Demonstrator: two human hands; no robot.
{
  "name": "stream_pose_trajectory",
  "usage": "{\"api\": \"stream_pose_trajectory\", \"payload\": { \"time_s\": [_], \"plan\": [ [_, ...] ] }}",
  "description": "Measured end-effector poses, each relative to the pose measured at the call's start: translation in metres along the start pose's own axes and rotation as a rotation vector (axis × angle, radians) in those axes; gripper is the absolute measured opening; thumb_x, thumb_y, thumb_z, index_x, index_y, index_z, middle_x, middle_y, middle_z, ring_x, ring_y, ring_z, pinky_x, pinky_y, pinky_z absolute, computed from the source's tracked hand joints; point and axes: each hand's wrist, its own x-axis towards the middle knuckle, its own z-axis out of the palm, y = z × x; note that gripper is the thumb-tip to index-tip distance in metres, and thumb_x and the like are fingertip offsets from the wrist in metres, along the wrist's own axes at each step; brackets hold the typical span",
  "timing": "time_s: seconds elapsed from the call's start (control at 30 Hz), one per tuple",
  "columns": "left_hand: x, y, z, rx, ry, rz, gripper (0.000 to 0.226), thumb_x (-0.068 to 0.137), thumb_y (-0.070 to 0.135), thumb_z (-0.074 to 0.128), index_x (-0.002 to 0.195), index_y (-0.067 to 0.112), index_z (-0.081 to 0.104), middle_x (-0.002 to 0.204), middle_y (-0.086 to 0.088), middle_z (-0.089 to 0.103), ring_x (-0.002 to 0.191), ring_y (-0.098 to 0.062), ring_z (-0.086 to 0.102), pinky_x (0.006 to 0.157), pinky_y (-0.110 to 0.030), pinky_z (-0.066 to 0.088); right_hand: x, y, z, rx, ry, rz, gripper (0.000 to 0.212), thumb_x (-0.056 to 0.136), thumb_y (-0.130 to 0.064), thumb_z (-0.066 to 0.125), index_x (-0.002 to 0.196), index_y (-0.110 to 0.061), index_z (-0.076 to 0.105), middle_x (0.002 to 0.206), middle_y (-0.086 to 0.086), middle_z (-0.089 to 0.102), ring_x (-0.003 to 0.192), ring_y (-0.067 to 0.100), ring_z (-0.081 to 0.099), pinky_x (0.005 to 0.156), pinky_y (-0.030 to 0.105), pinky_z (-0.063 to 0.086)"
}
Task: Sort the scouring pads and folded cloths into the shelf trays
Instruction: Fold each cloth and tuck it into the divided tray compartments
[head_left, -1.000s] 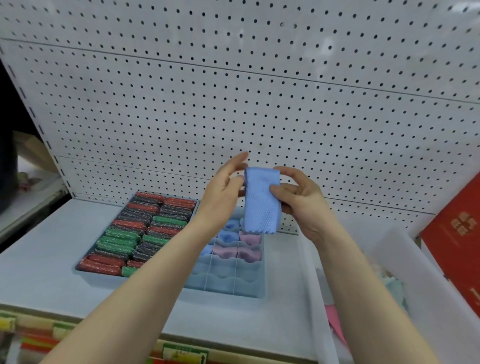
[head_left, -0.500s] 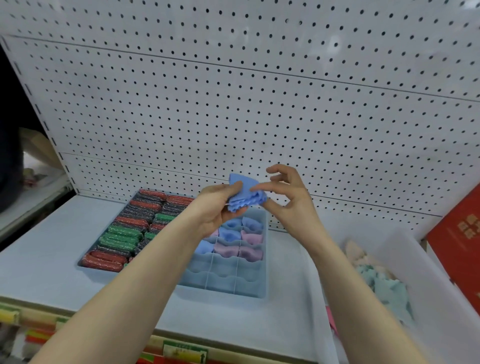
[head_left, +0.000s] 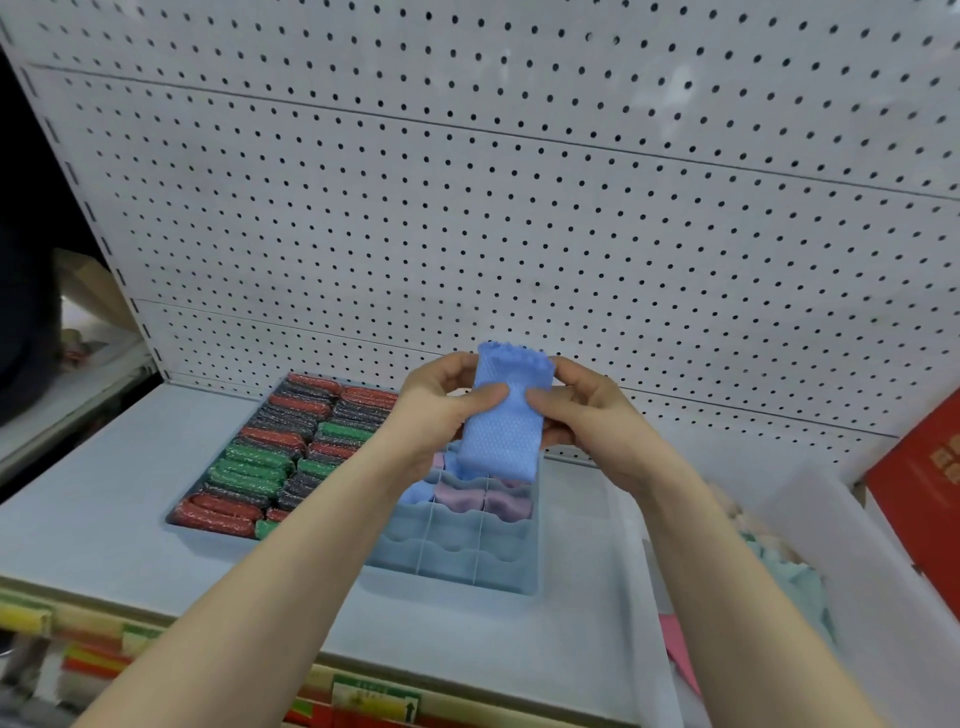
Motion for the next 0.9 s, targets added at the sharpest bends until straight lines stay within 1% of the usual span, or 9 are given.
{"api": "stream_pose_trajectory", "payload": {
  "time_s": [0.13, 0.23, 0.3, 0.4, 0.47, 0.53, 0.63, 0.73, 0.9],
  "plan": [
    [-0.003, 0.002, -0.001, -0.025, 0.006, 0.028, 0.026, 0.087, -0.007, 0.059, 0.086, 0.016, 0.072, 0.083, 0.004, 0.073, 0.065, -0.009, 0.066, 0.051, -0.019, 0.049, 0.001, 0.002, 0.004, 0.067, 0.095, -0.061, 0.041, 0.093, 0.007, 0.05, 0.077, -0.022, 0.075, 0.087, 0.006, 0.072, 0.079, 0.024, 0.064, 0.068, 0.032, 0.053],
    [-0.005, 0.003, -0.003, -0.163, -0.052, -0.145, 0.019, 0.098, 0.016, 0.051, 0.1, 0.019, 0.07, 0.1, -0.007, 0.074, 0.073, -0.02, 0.072, 0.053, -0.025, 0.053, 0.001, 0.005, 0.011, -0.06, 0.195, -0.174, 0.047, 0.09, 0.011, 0.047, 0.067, -0.021, 0.072, 0.078, 0.0, 0.067, 0.066, 0.016, 0.055, 0.059, 0.023, 0.045],
    [-0.008, -0.001, -0.008, -0.113, -0.123, -0.252, 0.03, 0.099, 0.039, 0.052, 0.106, 0.017, 0.07, 0.106, -0.011, 0.073, 0.084, -0.027, 0.074, 0.061, -0.03, 0.058, 0.002, 0.007, 0.015, -0.201, 0.244, -0.245, 0.05, 0.087, 0.015, 0.042, 0.068, -0.021, 0.071, 0.08, 0.003, 0.067, 0.061, 0.018, 0.051, 0.057, 0.022, 0.044],
    [-0.012, -0.011, -0.012, -0.012, -0.103, -0.253, 0.025, 0.095, 0.031, 0.061, 0.108, 0.01, 0.068, 0.106, -0.017, 0.072, 0.085, -0.024, 0.073, 0.066, -0.029, 0.059, 0.001, 0.012, 0.021, -0.386, 0.221, -0.269, 0.053, 0.083, 0.018, 0.04, 0.072, -0.023, 0.072, 0.086, 0.003, 0.065, 0.075, 0.026, 0.056, 0.064, 0.031, 0.046],
    [-0.014, -0.017, -0.016, 0.012, -0.07, -0.22, 0.017, 0.094, 0.02, 0.064, 0.107, 0.01, 0.067, 0.108, -0.02, 0.071, 0.085, -0.024, 0.072, 0.069, -0.031, 0.06, -0.001, 0.012, 0.025, -0.32, 0.188, -0.229, 0.053, 0.083, 0.015, 0.038, 0.08, -0.022, 0.076, 0.093, 0.001, 0.068, 0.086, 0.018, 0.062, 0.068, 0.024, 0.049],
    [-0.015, -0.021, -0.022, 0.006, -0.055, -0.188, 0.017, 0.093, 0.015, 0.064, 0.109, 0.009, 0.066, 0.106, -0.021, 0.07, 0.082, -0.025, 0.071, 0.068, -0.031, 0.06, -0.004, 0.015, 0.028, -0.13, 0.175, -0.129, 0.048, 0.089, 0.003, 0.039, 0.102, -0.027, 0.074, 0.103, -0.002, 0.07, 0.094, 0.014, 0.067, 0.071, 0.022, 0.053],
    [-0.019, -0.025, -0.031, -0.032, -0.073, -0.148, 0.016, 0.093, 0.008, 0.062, 0.109, 0.009, 0.063, 0.096, -0.017, 0.071, 0.076, -0.021, 0.07, 0.064, -0.026, 0.057, -0.008, 0.023, 0.035, 0.048, 0.083, 0.095, 0.027, 0.094, -0.027, 0.056, 0.118, -0.035, 0.065, 0.111, 0.006, 0.069, 0.093, 0.031, 0.072, 0.074, 0.04, 0.06],
    [-0.024, -0.031, -0.039, -0.054, -0.069, -0.141, 0.016, 0.094, 0.0, 0.058, 0.102, 0.012, 0.064, 0.09, -0.004, 0.073, 0.072, -0.016, 0.072, 0.06, -0.023, 0.056, -0.008, 0.036, 0.047, 0.046, 0.06, 0.13, 0.026, 0.094, -0.008, 0.06, 0.114, -0.021, 0.07, 0.104, 0.016, 0.073, 0.085, 0.031, 0.072, 0.072, 0.037, 0.06],
    [-0.03, -0.043, -0.058, -0.214, -0.051, -0.255, 0.023, 0.096, 0.007, 0.056, 0.114, -0.004, 0.065, 0.109, -0.021, 0.07, 0.089, -0.027, 0.072, 0.074, -0.025, 0.059, -0.009, 0.049, 0.07, -0.091, 0.195, 0.09, 0.045, 0.09, 0.015, 0.045, 0.095, -0.016, 0.077, 0.089, 0.001, 0.076, 0.077, 0.01, 0.072, 0.064, 0.016, 0.053]
  ]
}}
